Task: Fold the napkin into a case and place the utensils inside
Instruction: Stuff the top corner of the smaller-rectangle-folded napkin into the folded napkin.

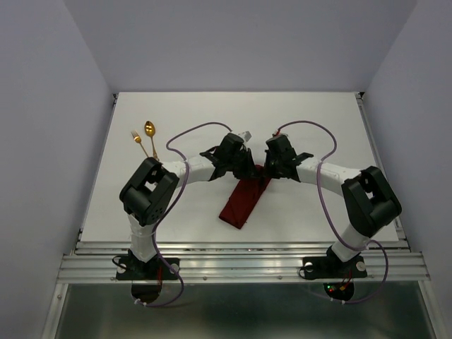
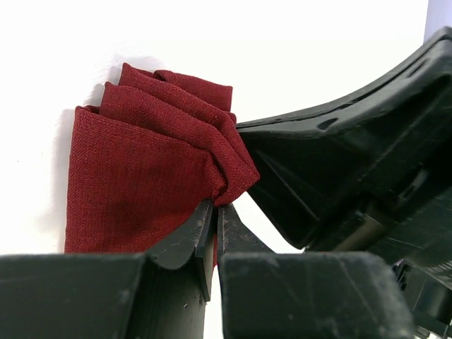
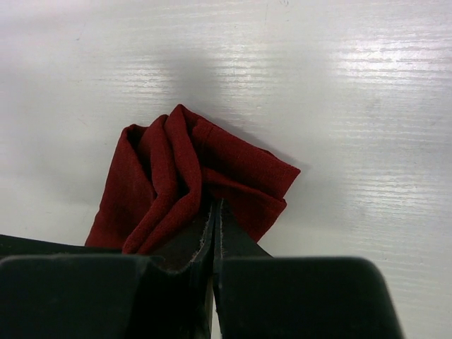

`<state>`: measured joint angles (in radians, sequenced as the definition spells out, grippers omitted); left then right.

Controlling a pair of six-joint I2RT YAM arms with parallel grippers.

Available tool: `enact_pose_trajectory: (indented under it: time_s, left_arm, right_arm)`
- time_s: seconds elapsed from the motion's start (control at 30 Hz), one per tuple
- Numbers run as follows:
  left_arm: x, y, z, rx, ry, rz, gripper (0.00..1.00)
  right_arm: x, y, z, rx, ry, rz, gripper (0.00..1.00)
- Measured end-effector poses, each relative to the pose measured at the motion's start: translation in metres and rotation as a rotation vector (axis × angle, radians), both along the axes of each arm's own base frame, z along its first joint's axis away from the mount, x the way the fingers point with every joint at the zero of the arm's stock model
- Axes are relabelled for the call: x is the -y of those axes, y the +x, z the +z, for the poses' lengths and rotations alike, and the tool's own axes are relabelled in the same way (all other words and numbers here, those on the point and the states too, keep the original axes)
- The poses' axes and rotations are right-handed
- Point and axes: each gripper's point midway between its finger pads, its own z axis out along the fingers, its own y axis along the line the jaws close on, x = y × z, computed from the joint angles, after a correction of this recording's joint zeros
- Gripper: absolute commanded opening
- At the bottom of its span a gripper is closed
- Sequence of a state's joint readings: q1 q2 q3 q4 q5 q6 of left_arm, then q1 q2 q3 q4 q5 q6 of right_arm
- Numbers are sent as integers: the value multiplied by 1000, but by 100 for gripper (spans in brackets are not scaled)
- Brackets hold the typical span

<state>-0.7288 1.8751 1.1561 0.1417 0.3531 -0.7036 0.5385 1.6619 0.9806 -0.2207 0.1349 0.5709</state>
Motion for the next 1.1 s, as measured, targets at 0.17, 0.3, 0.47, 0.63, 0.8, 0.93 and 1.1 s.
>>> enact_pose_trajectory:
  time_s: [0.17,0.3,0.47,0.63,0.8,0.93,1.1]
  left_arm:
    - [0,-1,-6,-13,9,-1,0]
    - [-1,-2,-7,-16,10,-3,0]
    - [-1,-4,-10,-23,13,-12,0]
    - [-4,-8,-28,-50,47,-26,0]
    - [-6,-11,-41,-77,70,-31,0]
    - [-3,-11,-40,-77,72,-35,0]
    - [-1,-12,-40,-80,77,-38,0]
  right_arm:
    - [-2,0,2,1,20,-14,1]
    - [-2,-1,4,3,36,-30,1]
    - [-1,-4,5,1,52,-48,1]
    - [-2,-4,6,0,66,-58,1]
    - [-2,-8,9,4,80,-57,1]
    - [-3,-9,13,8,91,-52,1]
    - [-4,-12,11,2,99,-44,1]
